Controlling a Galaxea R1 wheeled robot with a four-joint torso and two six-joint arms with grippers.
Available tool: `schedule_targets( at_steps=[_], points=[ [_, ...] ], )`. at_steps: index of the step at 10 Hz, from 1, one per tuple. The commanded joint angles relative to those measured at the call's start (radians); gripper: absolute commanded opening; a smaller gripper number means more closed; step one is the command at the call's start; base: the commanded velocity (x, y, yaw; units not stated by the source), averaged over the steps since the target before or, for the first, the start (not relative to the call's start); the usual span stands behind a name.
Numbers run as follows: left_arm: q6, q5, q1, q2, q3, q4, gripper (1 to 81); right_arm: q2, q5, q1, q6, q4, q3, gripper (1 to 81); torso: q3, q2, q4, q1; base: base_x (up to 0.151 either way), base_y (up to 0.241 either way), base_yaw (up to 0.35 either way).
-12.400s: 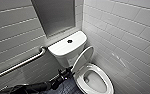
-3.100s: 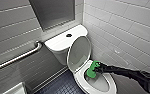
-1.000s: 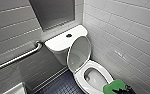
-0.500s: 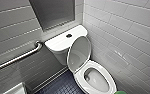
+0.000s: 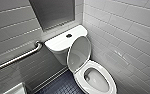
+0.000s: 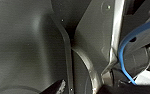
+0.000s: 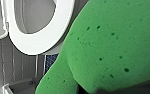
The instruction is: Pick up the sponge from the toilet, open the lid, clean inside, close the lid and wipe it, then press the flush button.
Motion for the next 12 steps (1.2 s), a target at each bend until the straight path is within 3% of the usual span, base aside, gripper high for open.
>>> schedule_targets(
  at_steps=[1,5,9,12],
  points=[
    [0.005,0.078,0.030,-0.001,0.012,0.018,81.1,-0.040,-0.058,0.088,-0.019,-0.001,0.049,1.0,0.000,0.000,0.000,0.000,0.000,0.000,0.000],
    [0.005,0.076,0.030,-0.001,0.012,0.018,81.1,0.023,-0.319,0.340,-0.022,0.003,0.042,1.0,0.000,0.000,0.000,0.000,0.000,0.000,0.000],
    [0.004,0.076,0.021,-0.004,0.012,0.015,81.1,0.034,-0.475,0.538,-0.013,0.008,0.075,1.0,0.000,0.000,0.000,0.000,0.000,0.000,0.000],
    [0.005,0.076,0.021,-0.003,0.012,0.017,81.1,0.087,-0.619,0.679,0.019,0.007,0.022,1.0,0.000,0.000,0.000,0.000,0.000,0.000,0.000]
  ],
)
